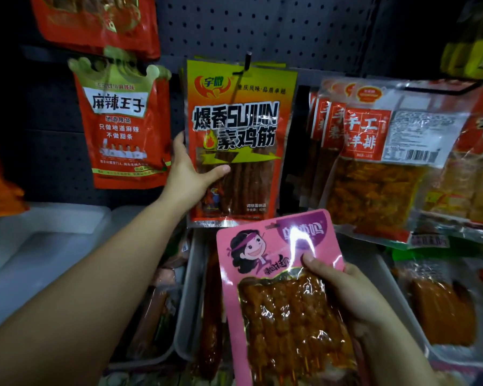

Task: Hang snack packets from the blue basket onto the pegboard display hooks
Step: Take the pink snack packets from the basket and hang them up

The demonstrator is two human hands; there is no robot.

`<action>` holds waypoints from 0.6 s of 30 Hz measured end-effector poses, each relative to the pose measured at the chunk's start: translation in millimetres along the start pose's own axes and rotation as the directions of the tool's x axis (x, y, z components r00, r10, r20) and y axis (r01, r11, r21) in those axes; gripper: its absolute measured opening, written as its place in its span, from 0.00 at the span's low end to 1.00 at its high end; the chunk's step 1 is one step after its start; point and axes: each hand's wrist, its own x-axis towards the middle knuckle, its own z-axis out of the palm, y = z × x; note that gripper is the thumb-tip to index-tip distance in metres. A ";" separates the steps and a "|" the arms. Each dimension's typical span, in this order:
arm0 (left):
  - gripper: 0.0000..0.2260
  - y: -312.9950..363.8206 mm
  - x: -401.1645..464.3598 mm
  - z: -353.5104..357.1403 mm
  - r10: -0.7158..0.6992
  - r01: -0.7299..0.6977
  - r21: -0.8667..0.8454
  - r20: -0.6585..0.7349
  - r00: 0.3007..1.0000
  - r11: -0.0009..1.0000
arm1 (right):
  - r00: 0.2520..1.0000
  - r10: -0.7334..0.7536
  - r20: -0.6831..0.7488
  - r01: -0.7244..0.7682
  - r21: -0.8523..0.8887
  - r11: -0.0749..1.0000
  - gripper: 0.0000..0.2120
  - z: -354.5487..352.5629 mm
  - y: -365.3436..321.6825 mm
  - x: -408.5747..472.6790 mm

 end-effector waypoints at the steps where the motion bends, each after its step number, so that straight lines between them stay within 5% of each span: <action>1: 0.42 1.5 -2.8 -1.3 -0.005 0.005 -0.002 0.001 1.000 1.000 | 1.000 -0.014 -0.002 0.014 0.013 1.000 0.28 0.8 0.4 -0.2; 10: 0.27 27.6 -64.1 -12.9 -0.123 0.104 -0.136 -0.140 0.982 0.985 | 0.982 -0.184 0.030 0.178 0.138 0.974 0.13 20.4 -19.0 -7.3; 13: 0.21 44.1 -91.6 -19.8 -0.152 0.122 -0.287 -0.087 0.984 0.950 | 0.977 -0.202 0.064 0.193 0.131 0.973 0.09 37.1 -23.6 -9.7; 15: 0.20 54.8 -103.0 -28.7 -0.229 0.200 -0.415 -0.020 0.973 0.887 | 0.979 -0.178 0.098 0.164 0.135 0.977 0.09 56.2 -26.9 -12.6; 18: 0.13 72.6 -104.7 -54.8 -0.295 0.246 -0.393 -0.069 0.953 0.886 | 0.980 -0.119 0.162 0.093 0.157 0.983 0.13 86.9 -39.7 -21.8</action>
